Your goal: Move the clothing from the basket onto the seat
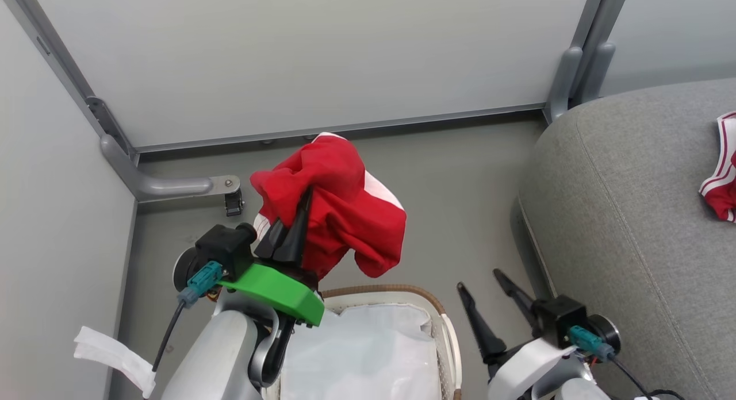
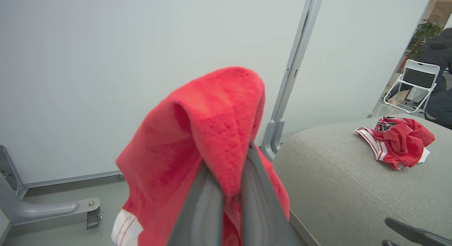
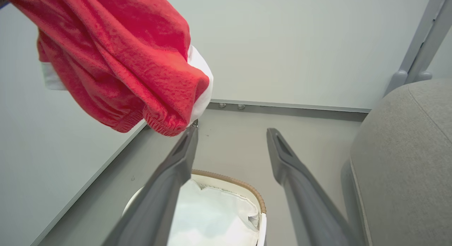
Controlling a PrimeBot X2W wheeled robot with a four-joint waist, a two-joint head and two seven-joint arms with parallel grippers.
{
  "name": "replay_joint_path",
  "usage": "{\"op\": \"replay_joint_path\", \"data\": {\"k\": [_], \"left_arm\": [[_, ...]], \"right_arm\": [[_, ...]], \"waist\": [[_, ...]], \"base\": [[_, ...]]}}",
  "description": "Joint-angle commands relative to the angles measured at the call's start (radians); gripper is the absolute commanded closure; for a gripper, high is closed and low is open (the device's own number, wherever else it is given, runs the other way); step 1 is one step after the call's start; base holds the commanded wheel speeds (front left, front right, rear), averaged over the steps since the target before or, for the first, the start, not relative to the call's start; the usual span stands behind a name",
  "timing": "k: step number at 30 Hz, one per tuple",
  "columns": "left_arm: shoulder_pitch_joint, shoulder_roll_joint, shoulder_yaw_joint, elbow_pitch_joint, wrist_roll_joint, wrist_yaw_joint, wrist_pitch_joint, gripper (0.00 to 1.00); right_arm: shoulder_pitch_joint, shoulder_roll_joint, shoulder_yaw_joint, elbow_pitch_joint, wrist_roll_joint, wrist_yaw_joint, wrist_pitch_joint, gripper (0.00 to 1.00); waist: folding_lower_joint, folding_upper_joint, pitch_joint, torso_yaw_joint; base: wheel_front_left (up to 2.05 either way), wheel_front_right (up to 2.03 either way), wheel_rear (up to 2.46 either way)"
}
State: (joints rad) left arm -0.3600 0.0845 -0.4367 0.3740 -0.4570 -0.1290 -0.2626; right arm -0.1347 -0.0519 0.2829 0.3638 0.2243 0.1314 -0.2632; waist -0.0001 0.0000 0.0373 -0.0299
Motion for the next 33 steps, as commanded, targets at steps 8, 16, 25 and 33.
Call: {"op": "replay_joint_path", "data": {"k": [8,16,25,33], "left_arm": [[0.026,-0.010,-0.033,-0.036,0.003,-0.003,-0.003,1.00],[0.009,-0.019,-0.105,-0.037,-0.023,-0.003,-0.003,1.00],[-0.010,-0.026,-0.202,-0.030,-0.083,-0.003,-0.003,1.00],[0.005,-0.030,-0.155,-0.058,-0.057,-0.003,-0.003,0.53]], "right_arm": [[-0.096,-0.015,0.206,-0.019,0.007,-0.001,-0.002,0.00],[-0.261,-0.006,0.326,0.056,0.020,-0.001,-0.002,0.00],[-0.359,-0.002,0.396,0.184,0.104,-0.001,-0.002,0.65],[-0.333,-0.003,0.389,0.137,0.194,-0.001,-0.002,1.00]], "waist": [[0.0001,0.0000,-0.021,0.027],[0.0001,0.0000,-0.018,0.089],[0.0001,0.0000,-0.018,0.158],[0.0001,0.0000,-0.004,0.137]], "base": [[0.00,0.00,0.00],[0.00,0.00,0.00],[0.00,0.00,0.00],[0.00,0.00,0.00]]}}
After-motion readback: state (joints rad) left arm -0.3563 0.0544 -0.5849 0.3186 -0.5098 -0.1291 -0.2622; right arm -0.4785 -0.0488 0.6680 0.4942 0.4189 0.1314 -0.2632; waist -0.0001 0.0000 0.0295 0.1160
